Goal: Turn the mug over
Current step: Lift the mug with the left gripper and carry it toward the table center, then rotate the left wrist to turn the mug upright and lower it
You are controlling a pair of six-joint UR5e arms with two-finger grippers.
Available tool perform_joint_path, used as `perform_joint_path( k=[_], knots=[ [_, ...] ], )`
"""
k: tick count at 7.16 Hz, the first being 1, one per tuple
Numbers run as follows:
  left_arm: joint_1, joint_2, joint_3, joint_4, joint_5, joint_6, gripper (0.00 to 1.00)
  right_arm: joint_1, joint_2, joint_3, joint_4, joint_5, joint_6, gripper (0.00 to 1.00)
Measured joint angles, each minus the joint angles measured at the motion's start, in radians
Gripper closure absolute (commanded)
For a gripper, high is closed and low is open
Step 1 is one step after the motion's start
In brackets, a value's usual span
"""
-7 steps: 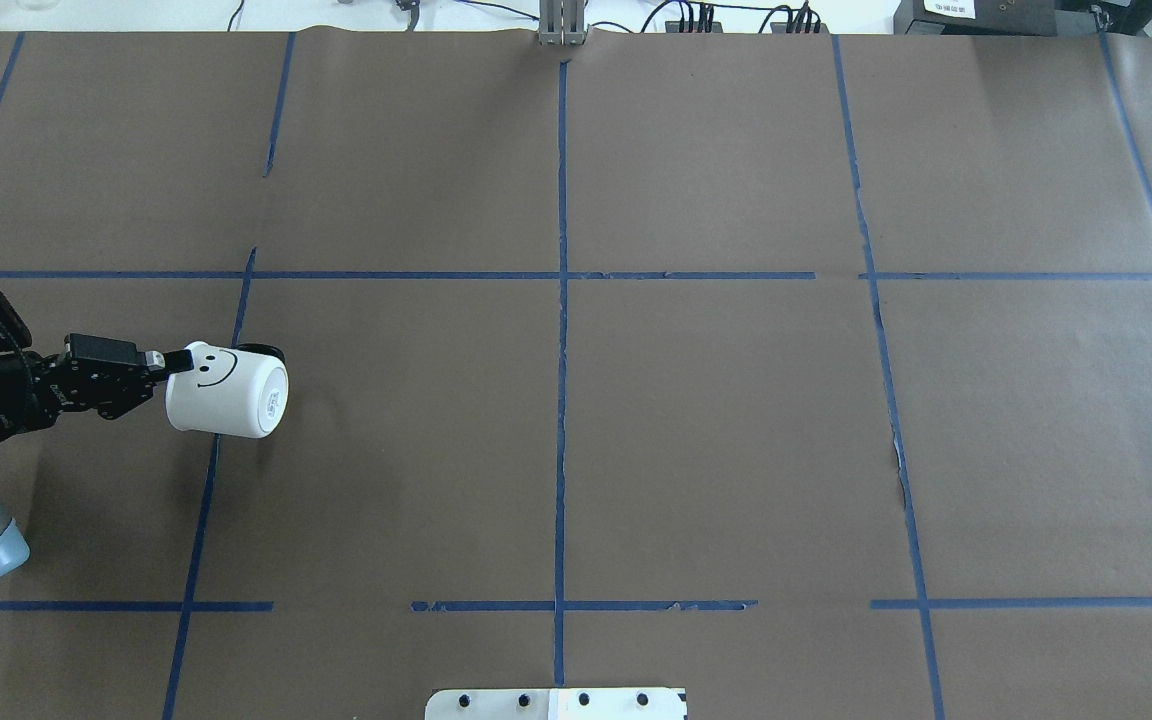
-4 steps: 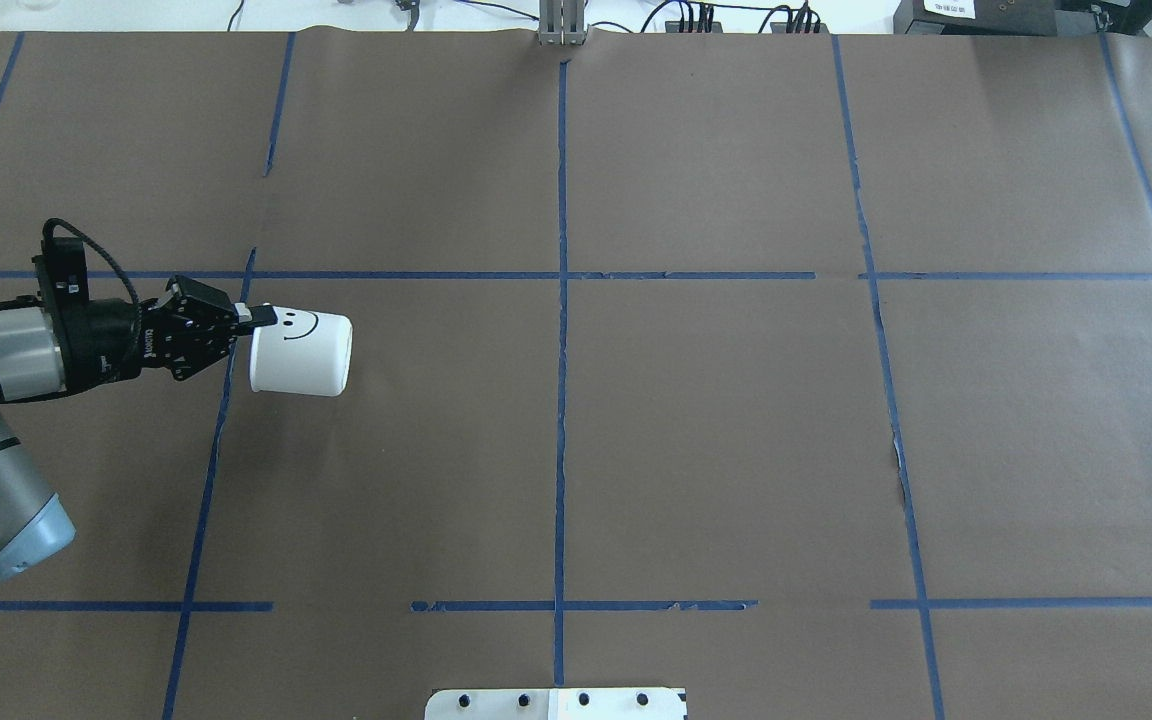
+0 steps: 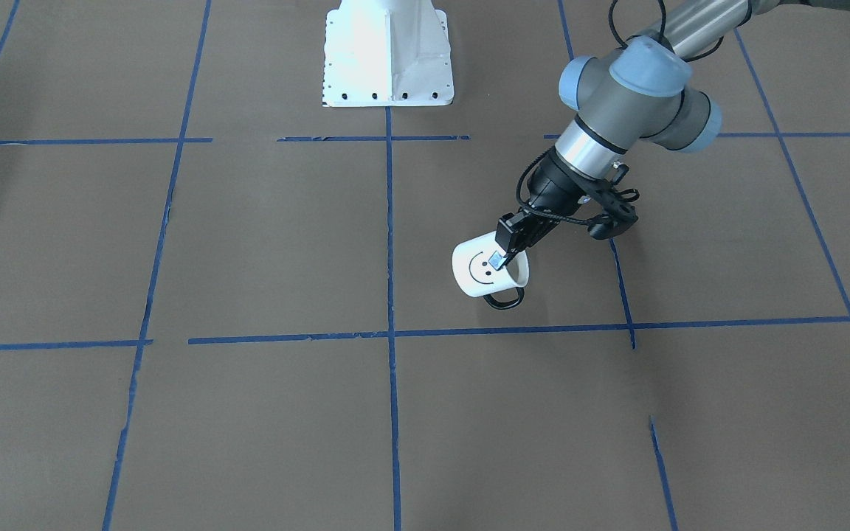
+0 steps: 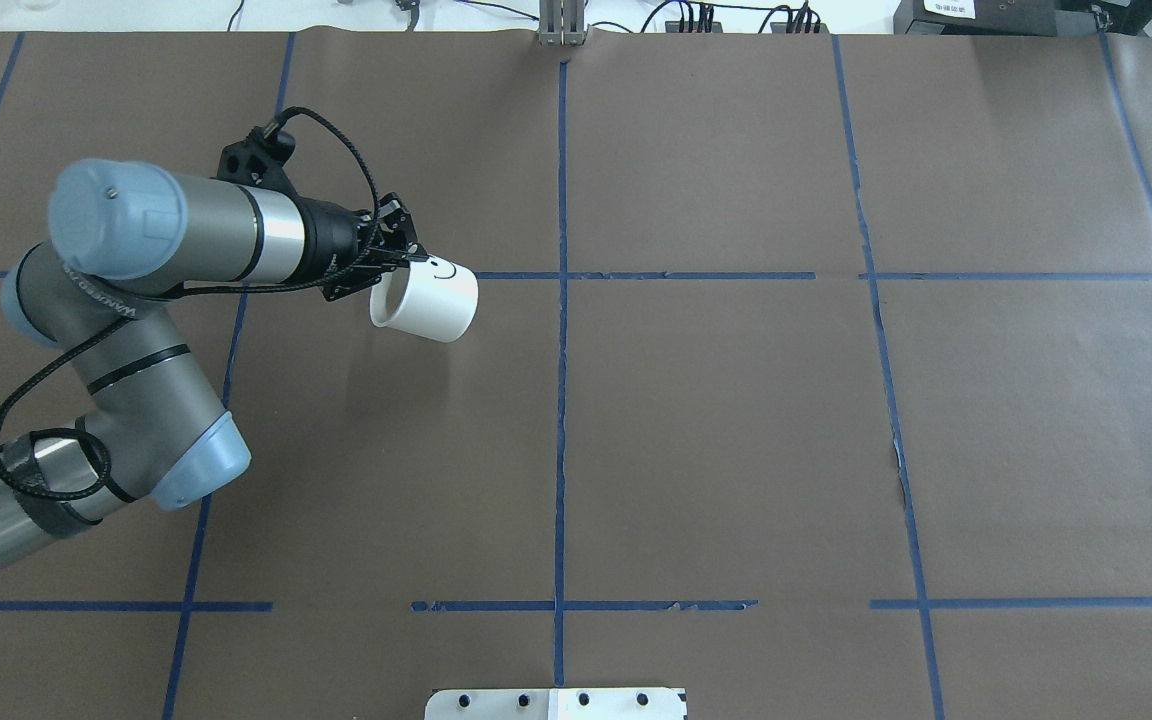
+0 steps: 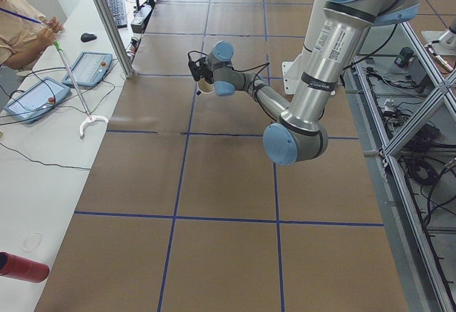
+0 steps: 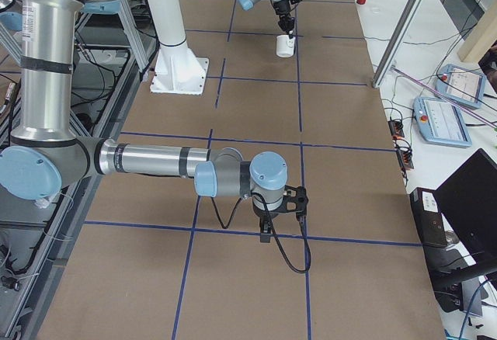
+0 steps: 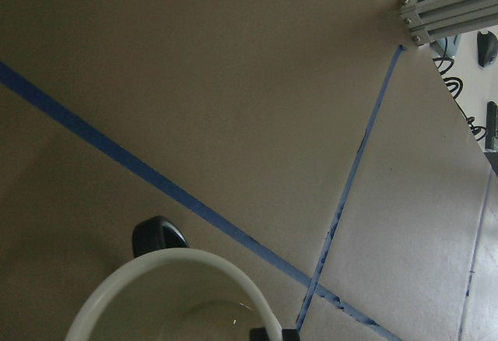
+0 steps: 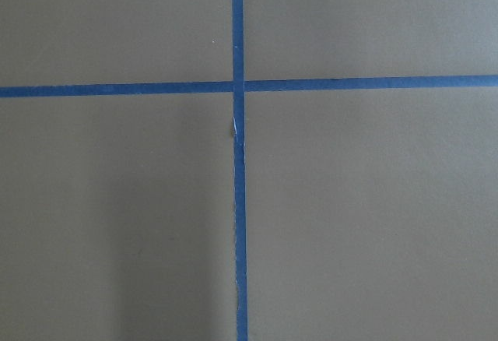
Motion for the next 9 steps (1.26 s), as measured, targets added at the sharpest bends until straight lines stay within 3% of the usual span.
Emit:
perform_joint_path(
  k=[3, 5, 7, 9],
  knots=[
    [0.073, -0.234, 0.021, 0.459, 0.034, 0.036, 1.00, 0.000, 0.000, 0.000, 0.000, 0.000, 0.000, 0.00],
    [0.153, -0.431, 0.158, 0.735, 0.136, 0.059, 1.00, 0.000, 0.000, 0.000, 0.000, 0.000, 0.000, 0.00],
    [0.192, -0.588, 0.317, 0.896, 0.166, 0.066, 1.00, 0.000, 0.000, 0.000, 0.000, 0.000, -0.001, 0.00],
    [0.228, -0.674, 0.399, 1.031, 0.184, 0.065, 1.00, 0.000, 0.000, 0.000, 0.000, 0.000, 0.000, 0.00]
  ],
)
